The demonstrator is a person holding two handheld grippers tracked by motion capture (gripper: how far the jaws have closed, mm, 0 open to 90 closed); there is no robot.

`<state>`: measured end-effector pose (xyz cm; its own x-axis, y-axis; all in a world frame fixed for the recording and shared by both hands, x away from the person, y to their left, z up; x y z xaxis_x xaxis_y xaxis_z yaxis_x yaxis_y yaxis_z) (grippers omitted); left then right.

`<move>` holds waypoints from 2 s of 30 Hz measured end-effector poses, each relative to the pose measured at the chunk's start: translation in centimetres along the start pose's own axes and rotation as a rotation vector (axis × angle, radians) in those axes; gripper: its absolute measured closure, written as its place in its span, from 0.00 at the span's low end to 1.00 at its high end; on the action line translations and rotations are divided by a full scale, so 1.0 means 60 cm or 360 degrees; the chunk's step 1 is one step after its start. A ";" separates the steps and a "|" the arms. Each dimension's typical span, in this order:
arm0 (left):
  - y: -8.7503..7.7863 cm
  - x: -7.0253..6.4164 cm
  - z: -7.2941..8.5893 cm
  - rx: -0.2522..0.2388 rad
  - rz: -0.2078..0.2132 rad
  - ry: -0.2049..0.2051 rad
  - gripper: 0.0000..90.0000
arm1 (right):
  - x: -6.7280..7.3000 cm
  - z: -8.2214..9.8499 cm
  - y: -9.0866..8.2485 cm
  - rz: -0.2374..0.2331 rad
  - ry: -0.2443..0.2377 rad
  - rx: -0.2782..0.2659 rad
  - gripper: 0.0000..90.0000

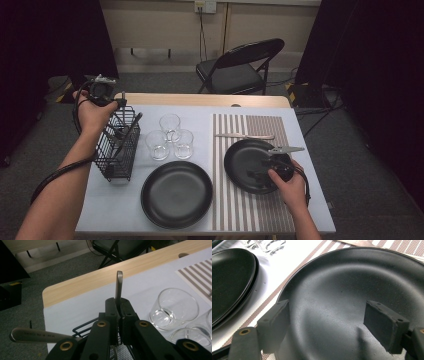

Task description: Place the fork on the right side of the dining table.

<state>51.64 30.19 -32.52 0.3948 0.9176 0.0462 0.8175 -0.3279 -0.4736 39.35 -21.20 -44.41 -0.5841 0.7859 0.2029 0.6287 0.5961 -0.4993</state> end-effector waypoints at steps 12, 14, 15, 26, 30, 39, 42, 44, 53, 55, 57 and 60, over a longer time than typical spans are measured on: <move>-0.022 0.000 -0.027 -0.0055 0.0076 -0.0112 0.97 | 0.002 -0.002 -0.001 -0.0004 0.0004 -0.0010 0.23; -0.026 -0.001 -0.032 -0.0048 0.0080 -0.0104 0.97 | 0.002 -0.003 -0.001 -0.0001 0.0002 -0.0012 0.23; -0.028 -0.001 -0.034 -0.0053 0.0085 -0.0111 0.97 | 0.002 -0.003 -0.002 0.0000 0.0002 -0.0013 0.23; -0.049 -0.007 -0.061 -0.0083 0.0110 -0.0113 0.97 | 0.004 -0.003 -0.002 -0.0001 -0.0002 -0.0009 0.23; -0.056 -0.009 -0.070 -0.0091 0.0112 -0.0111 0.97 | 0.004 -0.004 -0.003 -0.0005 -0.0007 -0.0015 0.23; -0.075 -0.017 -0.097 -0.0121 0.0119 -0.0095 0.97 | 0.004 -0.007 -0.005 0.0000 -0.0012 -0.0023 0.23; -0.083 -0.019 -0.107 -0.0132 0.0119 -0.0073 0.97 | 0.004 -0.008 -0.007 0.0000 -0.0013 -0.0029 0.23; -0.087 -0.021 -0.113 -0.0142 0.0116 -0.0077 0.97 | 0.005 -0.009 -0.007 0.0000 -0.0013 -0.0033 0.23; -0.100 -0.030 -0.135 -0.0181 0.0126 -0.0073 0.97 | 0.008 -0.011 -0.007 -0.0005 -0.0023 -0.0036 0.23; -0.100 -0.034 -0.139 -0.0186 0.0140 -0.0069 0.97 | 0.008 -0.011 -0.008 -0.0004 -0.0024 -0.0036 0.23; -0.100 -0.037 -0.141 -0.0191 0.0157 -0.0078 0.97 | 0.007 -0.011 -0.008 -0.0004 -0.0021 -0.0037 0.23; -0.101 -0.042 -0.146 -0.0196 0.0160 -0.0070 0.97 | 0.008 -0.011 -0.008 -0.0002 -0.0020 -0.0040 0.23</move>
<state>49.36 27.86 -22.04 0.4607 0.8868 -0.0359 0.8210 -0.4412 -0.3623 39.11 -21.02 -43.50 -0.5913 0.7830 0.1930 0.6406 0.6014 -0.4775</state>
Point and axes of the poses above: each handheld gripper's, and its own axes: y roughly forward along the jaws, z roughly out of its underside, x roughly to its left, the point moved 2 cm from there along y, roughly forward along the jaws, and after that the axes turned 12 degrees about -x, right-handed, at the moved point
